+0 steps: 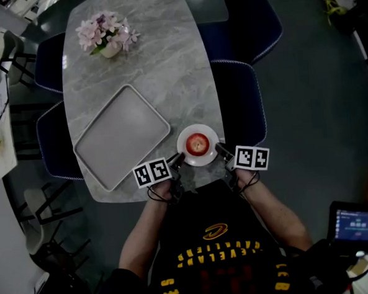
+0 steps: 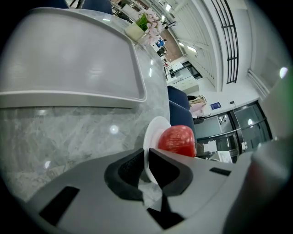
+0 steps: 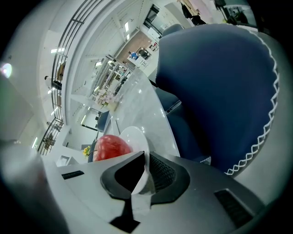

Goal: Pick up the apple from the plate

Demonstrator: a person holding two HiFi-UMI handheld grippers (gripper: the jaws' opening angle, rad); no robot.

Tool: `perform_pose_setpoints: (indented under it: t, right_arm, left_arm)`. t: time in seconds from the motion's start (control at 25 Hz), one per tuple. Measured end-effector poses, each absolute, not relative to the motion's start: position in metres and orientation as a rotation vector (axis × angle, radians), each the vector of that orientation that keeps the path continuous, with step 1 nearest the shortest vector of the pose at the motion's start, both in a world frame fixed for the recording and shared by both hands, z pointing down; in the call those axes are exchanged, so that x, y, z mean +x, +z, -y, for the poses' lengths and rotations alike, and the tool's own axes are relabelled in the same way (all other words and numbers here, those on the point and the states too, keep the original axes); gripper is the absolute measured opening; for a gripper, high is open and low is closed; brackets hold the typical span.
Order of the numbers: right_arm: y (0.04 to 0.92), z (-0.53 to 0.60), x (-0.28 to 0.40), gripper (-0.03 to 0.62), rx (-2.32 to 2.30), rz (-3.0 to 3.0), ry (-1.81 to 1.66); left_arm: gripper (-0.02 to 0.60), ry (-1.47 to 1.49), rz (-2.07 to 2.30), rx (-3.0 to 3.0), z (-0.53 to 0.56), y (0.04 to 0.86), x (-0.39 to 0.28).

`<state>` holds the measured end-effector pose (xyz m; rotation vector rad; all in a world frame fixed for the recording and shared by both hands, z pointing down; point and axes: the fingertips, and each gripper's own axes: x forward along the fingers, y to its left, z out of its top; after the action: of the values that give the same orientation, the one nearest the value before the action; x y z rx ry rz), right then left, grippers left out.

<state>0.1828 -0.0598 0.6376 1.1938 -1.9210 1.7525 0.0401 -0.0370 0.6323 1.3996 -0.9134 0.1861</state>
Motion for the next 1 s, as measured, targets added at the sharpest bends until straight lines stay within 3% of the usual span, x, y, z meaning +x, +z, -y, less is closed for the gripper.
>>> perform_pose_setpoints:
  t: [1.0]
  right_arm:
    - [0.662,0.062,0.183,0.043,1.167,1.914,1.682]
  left_arm:
    - [0.035,0.22,0.936,1.391,0.038,0.659,0.041]
